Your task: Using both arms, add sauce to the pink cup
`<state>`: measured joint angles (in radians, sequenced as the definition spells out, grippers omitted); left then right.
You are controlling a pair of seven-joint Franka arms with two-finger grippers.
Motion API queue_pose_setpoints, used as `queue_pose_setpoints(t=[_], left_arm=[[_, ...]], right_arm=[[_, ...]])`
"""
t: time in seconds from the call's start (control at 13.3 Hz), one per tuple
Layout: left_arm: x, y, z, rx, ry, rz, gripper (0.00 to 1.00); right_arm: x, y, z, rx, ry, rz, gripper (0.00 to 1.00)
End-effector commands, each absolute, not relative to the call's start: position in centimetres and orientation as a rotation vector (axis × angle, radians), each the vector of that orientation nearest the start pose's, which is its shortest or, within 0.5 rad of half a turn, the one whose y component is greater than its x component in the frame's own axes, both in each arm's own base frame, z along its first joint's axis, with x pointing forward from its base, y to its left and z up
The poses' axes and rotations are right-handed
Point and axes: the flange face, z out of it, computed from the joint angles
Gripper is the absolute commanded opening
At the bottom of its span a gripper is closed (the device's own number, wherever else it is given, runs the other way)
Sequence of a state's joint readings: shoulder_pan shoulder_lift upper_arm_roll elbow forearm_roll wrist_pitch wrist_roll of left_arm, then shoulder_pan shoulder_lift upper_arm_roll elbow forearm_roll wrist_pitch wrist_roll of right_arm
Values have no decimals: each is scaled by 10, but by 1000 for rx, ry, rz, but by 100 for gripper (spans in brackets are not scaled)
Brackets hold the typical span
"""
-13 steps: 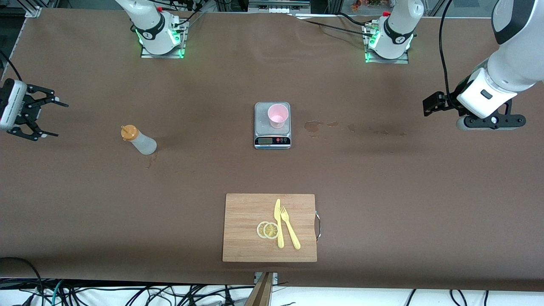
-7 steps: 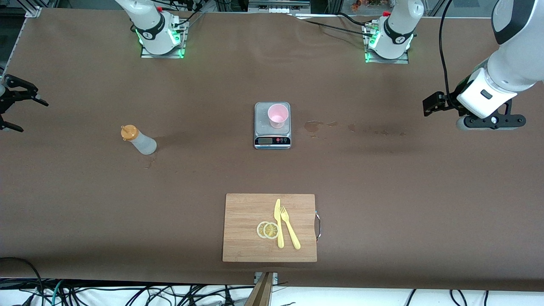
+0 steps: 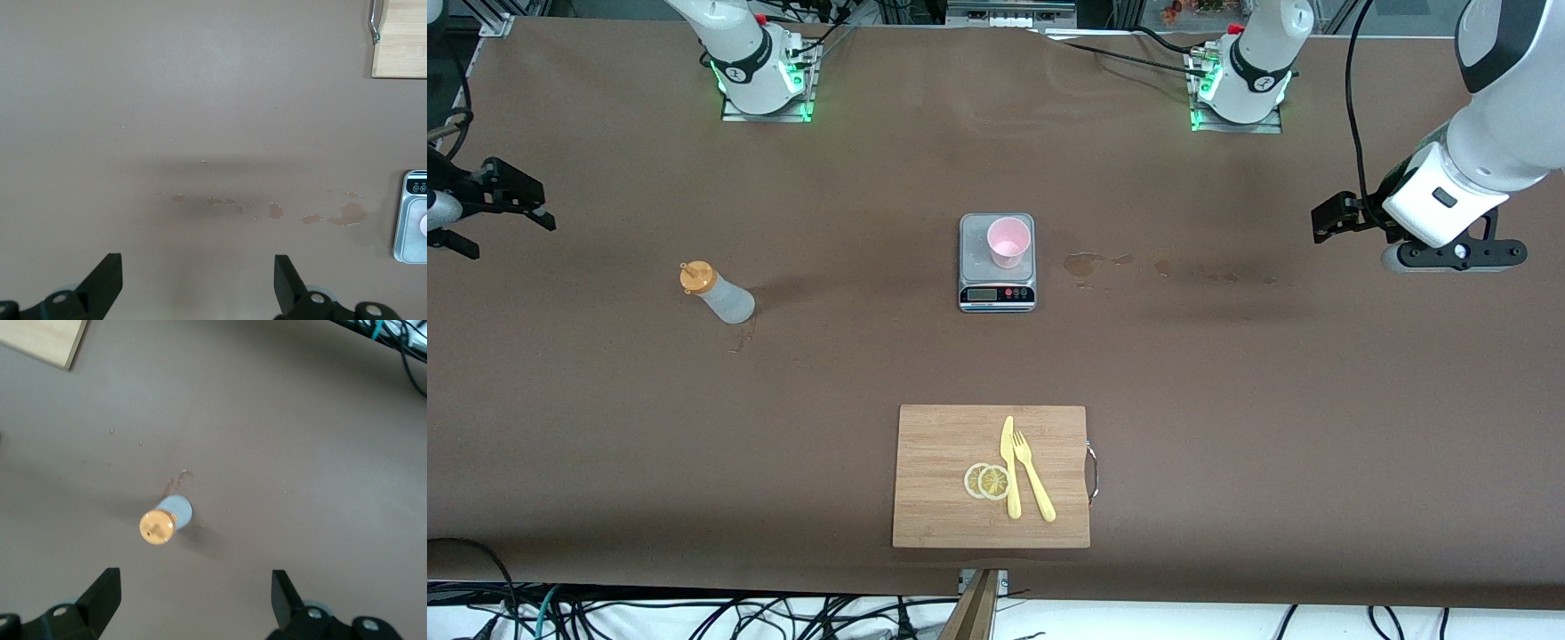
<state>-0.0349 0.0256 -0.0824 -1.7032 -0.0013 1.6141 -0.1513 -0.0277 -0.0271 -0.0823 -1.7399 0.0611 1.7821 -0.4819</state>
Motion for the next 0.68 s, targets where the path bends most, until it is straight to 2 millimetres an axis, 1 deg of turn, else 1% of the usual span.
queue_pose_setpoints(t=[0.0,0.15,0.23,0.38,0.6], left_arm=[[557,-65,557,-3126,-22,182,100],[557,-65,556,-3126,-22,182,100],[558,-64,556,-3124,-24,179,100],[558,-68,555,-3123,-14,183,100],[558,-69,554,-3123,-12,186,100]], right_arm=[[553,-37,591,-3101,-372,-165,100],[556,-22,603,-3160,-246,-178,100],[554,-16,603,-3164,-206,-164,100],[552,-11,604,-3154,-173,-146,100],[550,-10,603,-3146,-156,-139,100]])
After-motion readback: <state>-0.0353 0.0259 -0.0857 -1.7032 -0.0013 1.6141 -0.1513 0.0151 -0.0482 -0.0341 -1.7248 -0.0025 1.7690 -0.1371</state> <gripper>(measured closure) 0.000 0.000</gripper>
